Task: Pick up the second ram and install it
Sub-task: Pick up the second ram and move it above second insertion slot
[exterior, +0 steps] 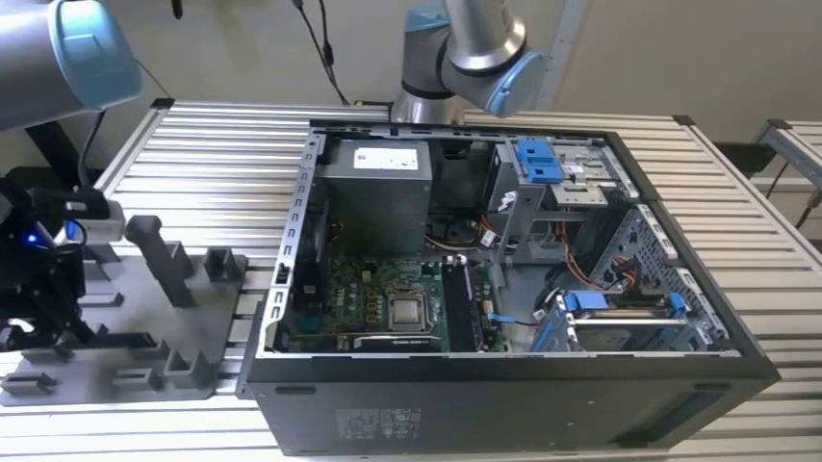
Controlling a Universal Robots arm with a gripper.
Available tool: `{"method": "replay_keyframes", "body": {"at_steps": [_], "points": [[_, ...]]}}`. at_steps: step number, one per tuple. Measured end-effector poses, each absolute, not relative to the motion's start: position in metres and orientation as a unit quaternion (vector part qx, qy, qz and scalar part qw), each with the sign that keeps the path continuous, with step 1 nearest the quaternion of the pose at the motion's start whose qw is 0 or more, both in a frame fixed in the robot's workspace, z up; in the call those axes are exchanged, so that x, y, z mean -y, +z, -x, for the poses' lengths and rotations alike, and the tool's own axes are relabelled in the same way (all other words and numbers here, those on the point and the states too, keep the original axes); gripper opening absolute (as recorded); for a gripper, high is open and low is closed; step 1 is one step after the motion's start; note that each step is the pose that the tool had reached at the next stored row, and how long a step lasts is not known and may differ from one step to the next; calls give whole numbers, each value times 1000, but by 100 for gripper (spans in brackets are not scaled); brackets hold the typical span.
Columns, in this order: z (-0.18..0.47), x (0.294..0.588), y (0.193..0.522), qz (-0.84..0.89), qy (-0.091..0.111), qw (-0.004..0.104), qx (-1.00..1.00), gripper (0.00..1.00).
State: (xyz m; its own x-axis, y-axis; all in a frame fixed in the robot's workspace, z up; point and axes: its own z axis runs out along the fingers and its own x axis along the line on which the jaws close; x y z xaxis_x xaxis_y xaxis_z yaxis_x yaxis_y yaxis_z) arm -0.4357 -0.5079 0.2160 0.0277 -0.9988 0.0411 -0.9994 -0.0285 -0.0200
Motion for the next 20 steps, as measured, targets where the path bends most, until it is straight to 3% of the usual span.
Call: {"method": "replay_keyframes", "body": {"at_steps": [20], "points": [[436,507,233,-717,22,7,697,14]]}}
